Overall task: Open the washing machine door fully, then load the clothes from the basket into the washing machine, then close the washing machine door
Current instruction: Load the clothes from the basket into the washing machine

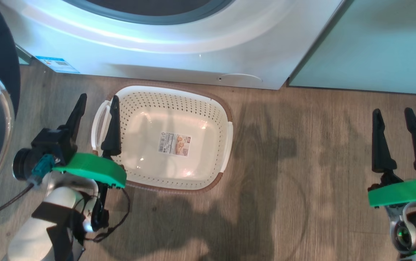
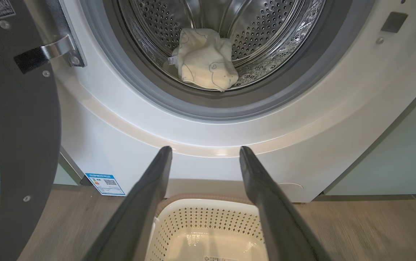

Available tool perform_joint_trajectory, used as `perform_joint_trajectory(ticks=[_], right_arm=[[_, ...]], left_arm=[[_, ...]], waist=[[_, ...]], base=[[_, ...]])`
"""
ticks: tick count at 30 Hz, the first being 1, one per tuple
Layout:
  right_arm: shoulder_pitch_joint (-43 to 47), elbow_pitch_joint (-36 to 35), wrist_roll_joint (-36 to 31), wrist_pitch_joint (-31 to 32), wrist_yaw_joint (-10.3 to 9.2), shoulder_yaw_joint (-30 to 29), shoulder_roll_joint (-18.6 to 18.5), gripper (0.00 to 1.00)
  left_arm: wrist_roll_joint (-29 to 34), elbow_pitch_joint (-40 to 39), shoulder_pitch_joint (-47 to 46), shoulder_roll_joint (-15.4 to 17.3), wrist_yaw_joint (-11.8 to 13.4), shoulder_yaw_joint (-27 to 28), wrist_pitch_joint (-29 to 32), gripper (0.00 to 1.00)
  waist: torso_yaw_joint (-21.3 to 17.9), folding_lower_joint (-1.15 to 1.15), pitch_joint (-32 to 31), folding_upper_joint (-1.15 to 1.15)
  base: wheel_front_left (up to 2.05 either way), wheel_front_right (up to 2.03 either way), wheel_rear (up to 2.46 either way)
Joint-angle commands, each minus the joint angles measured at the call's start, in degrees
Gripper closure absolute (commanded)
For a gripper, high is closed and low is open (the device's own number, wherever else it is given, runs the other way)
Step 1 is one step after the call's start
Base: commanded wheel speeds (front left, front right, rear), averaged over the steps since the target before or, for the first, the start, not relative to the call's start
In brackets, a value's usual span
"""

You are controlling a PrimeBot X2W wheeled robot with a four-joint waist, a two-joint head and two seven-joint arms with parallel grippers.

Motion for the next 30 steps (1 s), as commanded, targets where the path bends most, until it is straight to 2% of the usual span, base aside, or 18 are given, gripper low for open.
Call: perform_joint_trajectory(ticks=[1,10,17,30], right_arm=[[0.3,-1.8,-0.3,0.0,-0.16,1.4,-0.7,0.0],[-0.6,-1.4,0.4,-0.5,-0.16,2.1,-0.3,0.0],[-1.6,-0.5,1.3,-1.4,-0.16,2.7,0.2,0.0],[-4.4,1.8,4.5,-2.5,-0.16,5.2,0.7,0.0]], left_arm=[[-0.3,-1.4,-1.4,1.6,0.1,2.0,-0.3,0.0],[-0.3,-1.4,-4.2,2.9,-0.4,2.0,1.2,0.0],[-1.1,-0.4,-8.7,4.6,-1.8,2.6,3.5,0.0],[-1.6,3.2,-22.7,11.5,-5.3,4.2,12.5,0.0]], waist=[[-0.1,0.0,0.2,0.0],[-2.2,0.0,2.5,0.0],[-4.6,0.0,4.9,0.0],[-10.5,0.0,10.3,0.0]], base=[[0.0,0.0,0.0],[0.0,0.0,0.0],[0.0,0.0,0.0],[0.0,0.0,0.0]])
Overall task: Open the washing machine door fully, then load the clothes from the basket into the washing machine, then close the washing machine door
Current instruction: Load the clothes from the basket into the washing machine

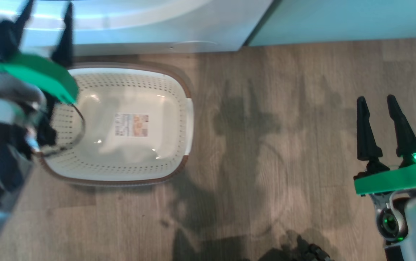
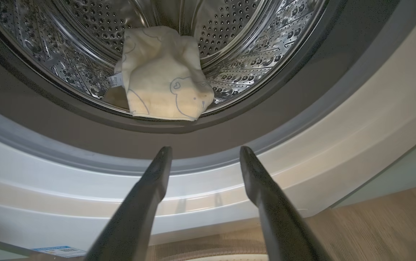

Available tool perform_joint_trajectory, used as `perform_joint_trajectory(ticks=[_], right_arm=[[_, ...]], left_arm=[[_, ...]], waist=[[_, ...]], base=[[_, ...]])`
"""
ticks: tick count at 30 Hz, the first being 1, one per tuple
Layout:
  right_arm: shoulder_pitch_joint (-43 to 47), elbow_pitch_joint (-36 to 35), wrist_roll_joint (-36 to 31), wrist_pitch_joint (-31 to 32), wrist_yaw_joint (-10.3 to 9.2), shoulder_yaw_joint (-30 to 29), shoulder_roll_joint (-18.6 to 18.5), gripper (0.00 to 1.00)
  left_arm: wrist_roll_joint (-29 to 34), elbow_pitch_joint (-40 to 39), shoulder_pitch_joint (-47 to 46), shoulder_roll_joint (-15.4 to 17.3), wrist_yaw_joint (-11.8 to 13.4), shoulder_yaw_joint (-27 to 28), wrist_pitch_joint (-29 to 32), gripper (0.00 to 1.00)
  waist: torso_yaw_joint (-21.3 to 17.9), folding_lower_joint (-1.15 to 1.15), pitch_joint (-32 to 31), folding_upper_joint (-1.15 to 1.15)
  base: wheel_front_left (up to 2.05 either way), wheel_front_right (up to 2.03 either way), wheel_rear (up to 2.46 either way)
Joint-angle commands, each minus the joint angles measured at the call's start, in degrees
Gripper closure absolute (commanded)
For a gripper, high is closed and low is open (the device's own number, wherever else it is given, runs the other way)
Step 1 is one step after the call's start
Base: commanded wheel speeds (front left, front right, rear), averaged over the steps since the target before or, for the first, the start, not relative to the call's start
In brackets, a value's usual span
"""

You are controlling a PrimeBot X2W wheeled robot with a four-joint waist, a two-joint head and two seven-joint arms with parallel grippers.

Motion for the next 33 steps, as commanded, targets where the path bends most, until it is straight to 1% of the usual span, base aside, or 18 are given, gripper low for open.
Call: perform_joint_trajectory(ticks=[1,4,5,6,8,9,12,18,24,27,31,33], right_arm=[[-0.8,-1.4,1.4,-0.7,-0.16,1.6,0.0,0.0],[-1.5,-1.7,3.0,-0.7,-0.16,2.4,0.0,0.0],[-1.5,-1.7,3.0,-0.7,-0.16,2.4,0.0,0.0],[-1.7,-1.8,3.5,-0.7,-0.16,2.6,0.0,0.0],[-2.2,-2.0,4.4,-0.7,-0.16,3.2,0.0,0.0],[-2.6,-2.1,5.3,-0.7,-0.16,3.7,0.0,0.0],[-3.3,-2.2,6.8,-0.7,-0.16,4.4,0.0,0.0],[-4.3,-2.0,9.1,-0.7,-0.16,5.8,0.0,0.0],[-5.2,-2.0,10.9,-0.7,-0.16,7.1,0.0,0.0],[-5.3,-1.9,11.4,-0.7,-0.16,7.3,0.0,0.0],[-5.8,-1.7,11.9,-0.7,-0.16,7.7,0.0,0.0],[-6.1,-1.7,12.1,-0.7,-0.16,7.9,0.0,0.0]], left_arm=[[-0.6,-0.6,-4.1,4.0,-1.0,3.1,1.8,0.0],[-1.0,1.0,-8.0,6.3,-2.1,3.6,4.8,0.0],[-1.0,1.0,-8.0,6.3,-2.1,3.6,4.8,0.0],[-1.0,1.6,-9.4,7.1,-2.5,3.7,5.8,0.0],[-1.6,3.0,-12.4,8.4,-3.6,4.0,8.0,0.0],[-1.6,4.8,-15.6,9.8,-4.7,3.8,10.1,0.0],[-1.7,7.8,-20.4,11.2,-6.1,3.5,12.9,0.0],[-0.7,14.4,-28.9,13.0,-8.2,1.6,18.7,0.0],[0.9,20.4,-35.8,14.0,-9.5,-0.3,22.9,0.0],[1.3,23.1,-38.6,13.6,-9.7,-1.1,24.4,0.0],[2.0,26.5,-41.7,12.8,-9.2,-2.0,25.9,0.0],[2.2,28.0,-42.8,12.4,-9.5,-2.7,26.8,0.0]], waist=[[-1.9,-0.01,1.6,0.0],[-3.5,-0.01,2.8,0.0],[-3.5,-0.01,2.8,0.0],[-4.0,-0.01,3.2,0.0],[-5.1,-0.01,4.1,0.0],[-6.2,-0.01,5.1,0.0],[-7.6,-0.01,6.4,0.0],[-10.2,-0.01,8.2,0.0],[-12.2,-0.01,9.8,0.0],[-12.7,-0.01,10.4,0.0],[-13.1,-0.01,10.9,0.0],[-13.2,-0.01,10.9,0.0]], base=[[0.0,0.0,0.0],[0.0,0.0,0.0],[0.0,0.0,0.0],[0.0,0.0,0.0],[0.0,0.0,0.0],[0.0,0.0,0.0],[0.0,0.0,0.0],[0.0,0.0,0.0],[0.0,0.0,0.0],[0.0,0.0,0.0],[0.0,0.0,0.0],[0.0,0.0,0.0]])
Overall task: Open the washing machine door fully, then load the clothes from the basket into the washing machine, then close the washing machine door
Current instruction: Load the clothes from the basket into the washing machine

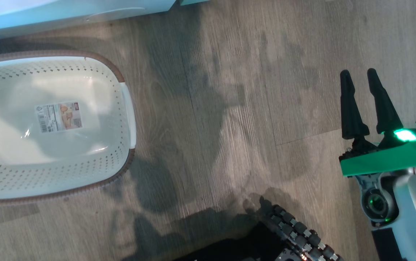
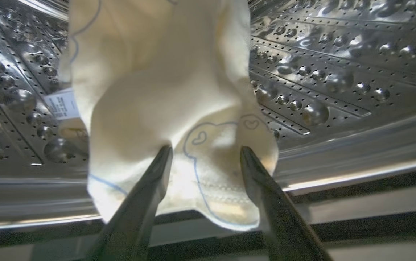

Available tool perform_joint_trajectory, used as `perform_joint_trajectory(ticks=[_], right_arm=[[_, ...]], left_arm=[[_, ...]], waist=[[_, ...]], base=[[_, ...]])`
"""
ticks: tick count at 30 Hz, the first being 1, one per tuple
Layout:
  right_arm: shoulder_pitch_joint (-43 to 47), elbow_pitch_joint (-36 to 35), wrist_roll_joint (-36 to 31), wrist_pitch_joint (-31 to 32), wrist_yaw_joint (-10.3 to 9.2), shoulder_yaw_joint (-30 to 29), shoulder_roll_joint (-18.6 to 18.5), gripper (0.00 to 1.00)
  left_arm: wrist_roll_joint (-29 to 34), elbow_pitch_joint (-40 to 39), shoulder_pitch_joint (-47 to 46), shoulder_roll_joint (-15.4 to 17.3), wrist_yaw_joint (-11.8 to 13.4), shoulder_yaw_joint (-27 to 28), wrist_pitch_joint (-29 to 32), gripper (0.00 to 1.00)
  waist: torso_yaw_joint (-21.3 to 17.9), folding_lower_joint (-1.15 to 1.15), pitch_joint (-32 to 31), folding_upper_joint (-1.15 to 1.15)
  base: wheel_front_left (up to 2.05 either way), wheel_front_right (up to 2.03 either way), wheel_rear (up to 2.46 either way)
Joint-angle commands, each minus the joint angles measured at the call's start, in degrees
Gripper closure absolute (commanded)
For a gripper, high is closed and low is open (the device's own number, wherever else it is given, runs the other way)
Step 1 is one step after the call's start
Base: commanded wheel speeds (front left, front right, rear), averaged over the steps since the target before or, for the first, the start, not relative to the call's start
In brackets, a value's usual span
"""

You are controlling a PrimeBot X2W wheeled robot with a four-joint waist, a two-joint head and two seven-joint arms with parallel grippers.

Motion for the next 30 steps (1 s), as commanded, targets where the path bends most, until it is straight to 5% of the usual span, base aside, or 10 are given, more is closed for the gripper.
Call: perform_joint_trajectory(ticks=[1,3,4,14,30], right_arm=[[0.1,-1.2,0.6,-0.5,-0.16,0.8,-0.2,0.0],[0.0,-1.2,0.6,-0.5,-0.16,1.0,-0.2,0.0],[0.0,-1.2,0.6,-0.5,-0.16,1.0,-0.2,0.0],[-0.2,-1.2,0.8,-0.5,-0.16,1.2,-0.2,0.0],[-0.5,-1.9,3.2,-0.5,-0.16,3.3,-0.2,0.0]], left_arm=[[0.6,-1.1,-2.2,2.3,-0.3,1.0,0.3,0.01],[0.6,0.0,-3.1,1.9,-0.4,0.6,0.7,0.76],[0.8,0.4,-3.6,1.7,-0.5,0.3,0.7,1.0],[1.7,1.6,-7.5,0.8,-1.3,-0.3,-4.3,1.0],[6.8,5.7,-16.9,3.9,-0.8,0.1,-22.9,1.0]], waist=[[0.0,-0.01,0.1,0.0],[-0.1,-0.01,0.1,0.0],[-0.1,-0.01,0.1,0.0],[-0.1,-0.01,0.5,0.0],[-5.3,-0.01,4.8,0.0]], base=[[0.0,0.0,0.0],[0.0,0.0,0.0],[0.0,0.0,0.0],[0.0,0.0,0.0],[0.0,0.0,0.0]])
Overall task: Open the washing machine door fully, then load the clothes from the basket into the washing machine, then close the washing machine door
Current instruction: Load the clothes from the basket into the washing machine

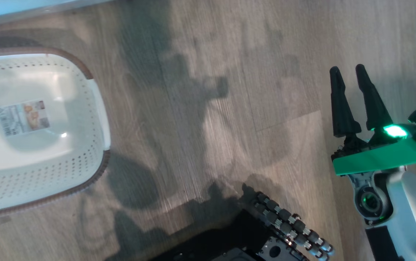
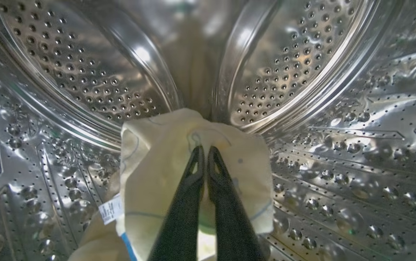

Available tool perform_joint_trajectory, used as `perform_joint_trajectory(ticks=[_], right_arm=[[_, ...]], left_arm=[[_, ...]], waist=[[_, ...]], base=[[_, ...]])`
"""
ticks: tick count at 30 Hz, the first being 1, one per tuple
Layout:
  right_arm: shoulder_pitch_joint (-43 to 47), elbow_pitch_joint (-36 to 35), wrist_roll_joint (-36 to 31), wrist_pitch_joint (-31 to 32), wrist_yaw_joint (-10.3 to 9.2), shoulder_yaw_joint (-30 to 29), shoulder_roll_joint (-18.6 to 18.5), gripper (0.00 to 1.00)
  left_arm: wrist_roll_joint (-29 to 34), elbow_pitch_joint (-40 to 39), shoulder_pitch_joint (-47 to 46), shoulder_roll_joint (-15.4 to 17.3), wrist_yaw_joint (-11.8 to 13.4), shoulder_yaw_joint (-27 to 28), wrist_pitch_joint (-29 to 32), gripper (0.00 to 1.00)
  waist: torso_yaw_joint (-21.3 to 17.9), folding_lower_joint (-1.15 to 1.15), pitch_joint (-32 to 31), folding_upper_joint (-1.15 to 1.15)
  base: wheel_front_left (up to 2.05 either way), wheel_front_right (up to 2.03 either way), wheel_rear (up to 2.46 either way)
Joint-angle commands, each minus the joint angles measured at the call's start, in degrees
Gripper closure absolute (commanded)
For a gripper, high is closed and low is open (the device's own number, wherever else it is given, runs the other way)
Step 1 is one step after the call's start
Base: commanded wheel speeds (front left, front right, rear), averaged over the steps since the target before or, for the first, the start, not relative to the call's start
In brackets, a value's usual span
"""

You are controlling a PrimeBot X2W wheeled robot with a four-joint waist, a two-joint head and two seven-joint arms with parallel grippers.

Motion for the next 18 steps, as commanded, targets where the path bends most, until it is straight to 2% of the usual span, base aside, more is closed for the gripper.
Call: perform_joint_trajectory(ticks=[1,10,11,12,13,14,18], right_arm=[[0.7,-1.5,0.4,-0.5,-0.16,0.8,-0.4,0.0],[0.4,-1.1,0.4,-0.5,-0.16,0.9,-0.4,0.0],[0.3,-1.1,0.3,-0.5,-0.16,0.9,-0.4,0.0],[0.2,-1.0,0.2,-0.5,-0.16,0.8,-0.4,0.0],[0.1,-1.0,0.0,-0.5,-0.16,0.7,-0.4,0.0],[0.0,-1.0,-0.3,-0.5,-0.16,0.6,-0.4,0.0],[0.0,-1.1,-1.1,-0.5,-0.16,-0.2,-0.4,0.0]], left_arm=[[0.9,-1.3,-2.6,3.1,-0.2,0.7,-1.4,1.0],[-0.3,5.3,-5.3,1.3,-2.3,-0.2,-0.5,1.0],[-0.7,5.9,-5.4,0.9,-2.3,-0.1,-0.6,0.82],[-1.0,6.4,-5.5,0.5,-2.4,0.0,-0.7,0.56],[-1.1,6.8,-5.5,0.2,-2.4,-0.2,-0.9,0.25],[-1.2,7.1,-5.4,-0.1,-2.5,-0.3,-1.1,0.01],[-1.4,7.7,-5.1,-1.1,-3.1,-0.9,-2.3,0.0]], waist=[[-0.7,0.0,0.7,0.0],[-0.3,0.0,1.6,0.0],[-0.2,0.0,1.5,0.0],[0.0,0.0,1.5,0.0],[0.3,0.0,1.4,0.0],[0.5,0.0,1.3,0.0],[1.6,0.0,0.8,0.0]], base=[[0.0,0.0,0.0],[0.0,0.0,0.0],[0.0,0.0,0.0],[0.0,0.0,0.0],[0.0,0.0,0.0],[0.0,0.0,0.0],[0.0,0.0,0.0]])
